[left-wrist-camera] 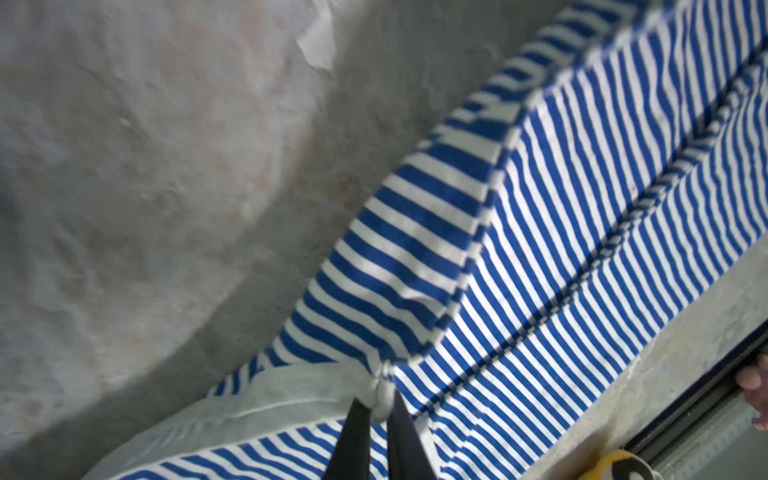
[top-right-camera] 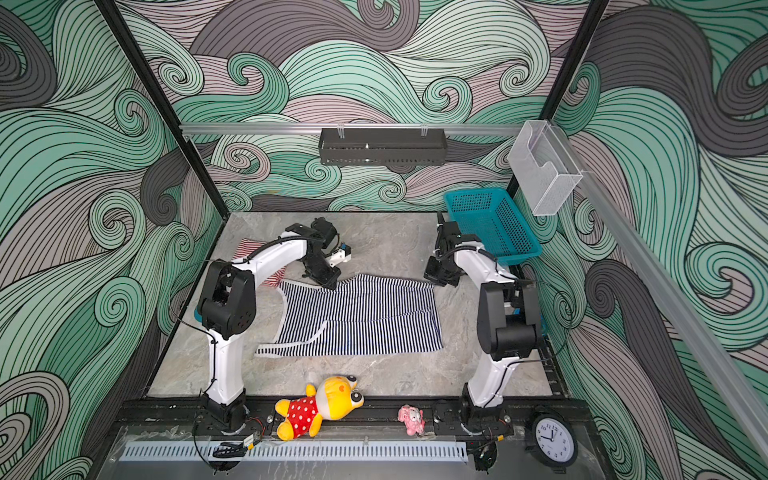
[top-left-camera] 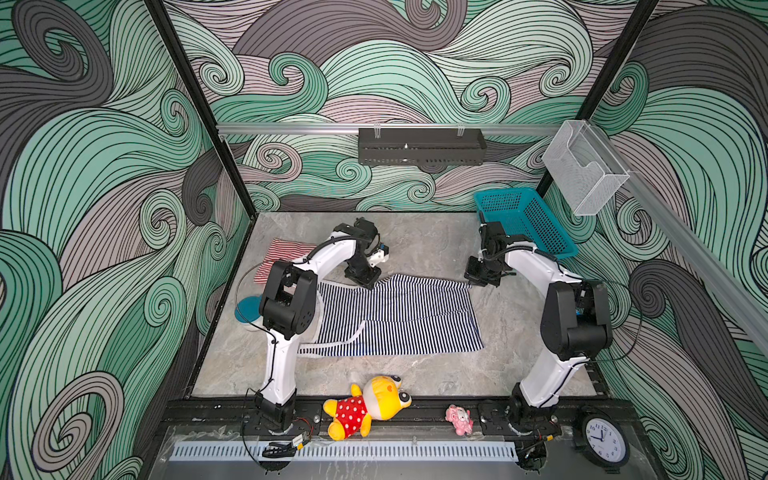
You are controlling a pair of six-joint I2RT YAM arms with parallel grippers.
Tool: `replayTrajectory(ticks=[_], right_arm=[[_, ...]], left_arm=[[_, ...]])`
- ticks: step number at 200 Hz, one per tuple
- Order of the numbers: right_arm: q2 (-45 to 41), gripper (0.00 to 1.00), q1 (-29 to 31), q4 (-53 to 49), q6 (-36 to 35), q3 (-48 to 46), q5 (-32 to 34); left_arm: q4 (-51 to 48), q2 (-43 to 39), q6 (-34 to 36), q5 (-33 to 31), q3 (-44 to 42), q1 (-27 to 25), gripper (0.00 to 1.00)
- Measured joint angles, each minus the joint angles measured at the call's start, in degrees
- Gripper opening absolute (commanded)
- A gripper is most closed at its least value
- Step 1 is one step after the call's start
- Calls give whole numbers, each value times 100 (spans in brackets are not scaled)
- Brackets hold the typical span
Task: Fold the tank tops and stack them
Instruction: 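Fold the far edge toward the robot with both grippers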
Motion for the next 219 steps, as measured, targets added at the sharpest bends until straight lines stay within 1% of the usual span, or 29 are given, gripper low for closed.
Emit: replayTrajectory(ticks=[33,79,115,153,219], right_arm=[[-306,0,-33,162,74,-533,-70],[-507,0,-192,345,103,-1051,-103],[-516,0,-317,431,103,-1215,-197],[-570,0,-319,562,103,-1390,-343],[-1360,0,-280,568,79,-1770,-363]], left_arm=[[175,-330,26,-160,-643,-258,14],[306,-678,48,-398,-1147,-258,14],[374,-820,52,-448,-1386,-256,14],[439,-828,52,-522,-1539,-256,13],[568,-831,83,-796,-1602,-256,12]])
